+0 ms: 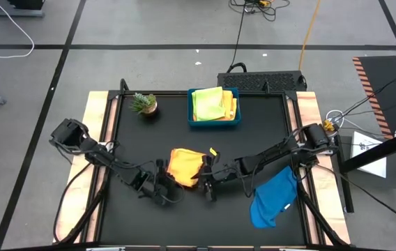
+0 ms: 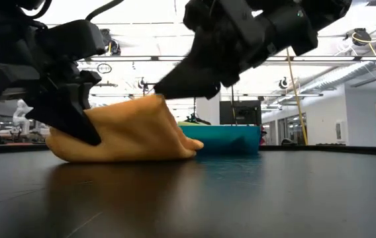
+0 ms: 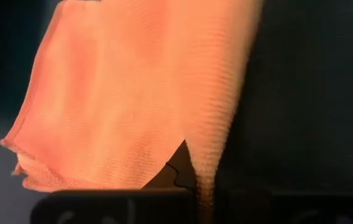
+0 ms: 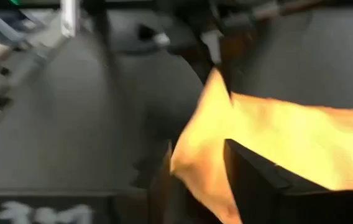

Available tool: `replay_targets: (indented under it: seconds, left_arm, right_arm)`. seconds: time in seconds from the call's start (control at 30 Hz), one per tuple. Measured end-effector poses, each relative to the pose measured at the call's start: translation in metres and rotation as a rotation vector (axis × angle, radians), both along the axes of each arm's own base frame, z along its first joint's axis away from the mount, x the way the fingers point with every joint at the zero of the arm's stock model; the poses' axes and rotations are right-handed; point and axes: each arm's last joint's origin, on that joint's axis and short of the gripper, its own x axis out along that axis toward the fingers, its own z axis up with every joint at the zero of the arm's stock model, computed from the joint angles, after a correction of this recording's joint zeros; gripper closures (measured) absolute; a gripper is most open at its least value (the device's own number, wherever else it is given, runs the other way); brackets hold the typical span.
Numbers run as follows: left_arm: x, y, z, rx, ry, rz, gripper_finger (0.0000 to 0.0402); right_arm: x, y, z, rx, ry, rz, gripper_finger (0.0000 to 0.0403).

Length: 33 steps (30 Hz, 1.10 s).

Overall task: Fold microfiber towels
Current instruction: Stack the orange microfiber cloth on top of the green microfiber cloth into the blue bin

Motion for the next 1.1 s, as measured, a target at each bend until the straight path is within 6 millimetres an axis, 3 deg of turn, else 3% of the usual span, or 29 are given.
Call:
replay_targets:
  seconds: [0.13,0.27,0.53,0.83,0.93,1.1]
  left_arm:
    - [0.003,0.005,0.0,-0.007,-0.005,0.026,0.0396]
    - [0.007,0.01,0.001,-0.034,-0.024,0.045,0.0393]
    - [0.016,0.015,0.004,-0.085,-0.071,0.058,0.0394]
    - [0.021,0.021,0.012,-0.123,-0.114,0.051,0.0392]
    - [0.019,0.023,0.02,-0.123,-0.13,0.039,0.0393]
    - [0.017,0.036,0.05,-0.079,-0.234,0.015,0.0393]
  right_arm:
    - [0.001,0.002,0.006,0.026,-0.045,0.005,0.0211]
    - [0.004,0.003,-0.003,0.021,-0.046,0.008,0.0173]
    - [0.007,0.002,-0.013,-0.026,-0.05,-0.032,0.0158]
    - [0.002,-0.005,-0.023,-0.199,0.044,-0.135,0.0219]
    - [-0.001,-0.007,-0.023,-0.273,0.076,-0.146,0.0261]
    - [-0.001,-0.008,-0.001,-0.386,-0.002,-0.081,0.0356]
